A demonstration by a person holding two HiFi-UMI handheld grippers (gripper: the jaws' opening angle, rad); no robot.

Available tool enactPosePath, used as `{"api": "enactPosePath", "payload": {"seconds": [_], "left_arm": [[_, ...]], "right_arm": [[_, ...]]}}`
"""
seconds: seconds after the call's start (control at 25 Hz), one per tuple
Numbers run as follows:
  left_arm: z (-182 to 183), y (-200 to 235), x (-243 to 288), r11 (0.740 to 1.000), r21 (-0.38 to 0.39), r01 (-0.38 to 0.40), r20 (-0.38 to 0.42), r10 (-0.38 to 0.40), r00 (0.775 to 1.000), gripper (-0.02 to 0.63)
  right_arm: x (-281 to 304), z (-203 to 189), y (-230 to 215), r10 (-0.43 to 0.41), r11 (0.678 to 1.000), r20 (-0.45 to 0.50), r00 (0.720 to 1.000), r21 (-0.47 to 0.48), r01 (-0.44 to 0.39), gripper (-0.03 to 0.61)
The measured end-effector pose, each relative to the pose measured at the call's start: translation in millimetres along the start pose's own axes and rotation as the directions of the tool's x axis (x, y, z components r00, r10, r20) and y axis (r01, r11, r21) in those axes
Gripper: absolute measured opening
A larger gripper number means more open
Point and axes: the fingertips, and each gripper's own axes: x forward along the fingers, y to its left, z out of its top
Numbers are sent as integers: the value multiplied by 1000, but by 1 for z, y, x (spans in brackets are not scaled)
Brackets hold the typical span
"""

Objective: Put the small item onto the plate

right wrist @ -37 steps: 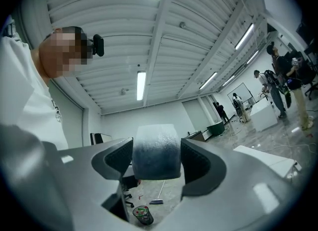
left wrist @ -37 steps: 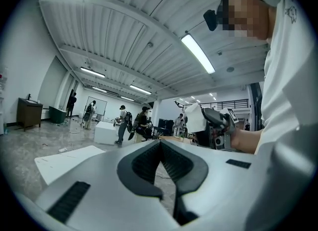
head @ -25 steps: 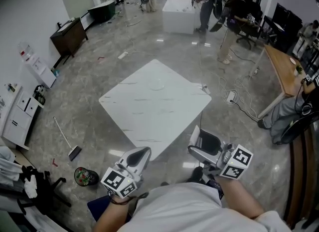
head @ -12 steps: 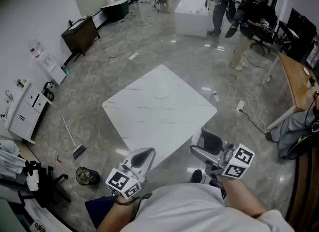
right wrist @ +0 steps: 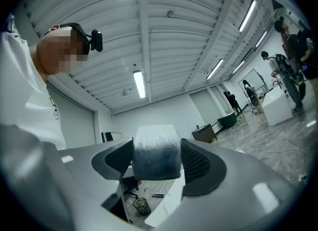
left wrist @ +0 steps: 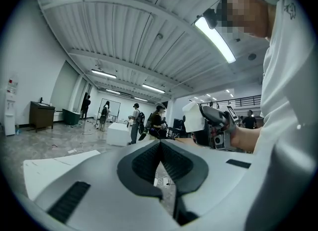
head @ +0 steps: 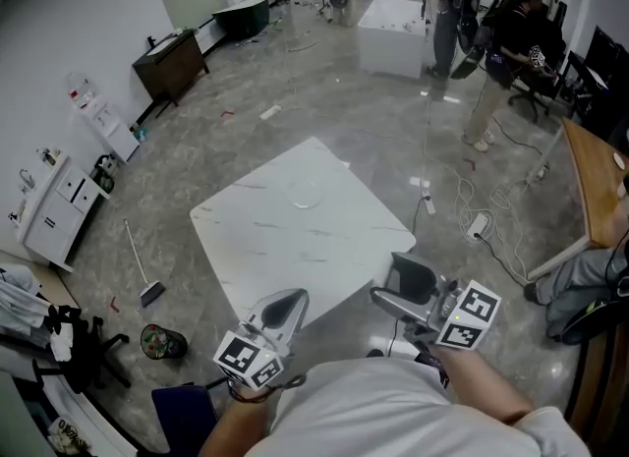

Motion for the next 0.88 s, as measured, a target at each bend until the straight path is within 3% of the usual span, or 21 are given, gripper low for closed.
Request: {"api": "enactPosePath", "payload": {"seconds": [0.36,0.88], "left_arm": [[-8,-11,57,998,-7,-59,-22,59,998,6],[-12,51,110,997,-47,-66,-27,65,998,6]], "right_arm": [[-24,14,-59,44,999,-19,999,32,-43,288],[20,10,-130,39,997,-62,997,68,-35,287]]}}
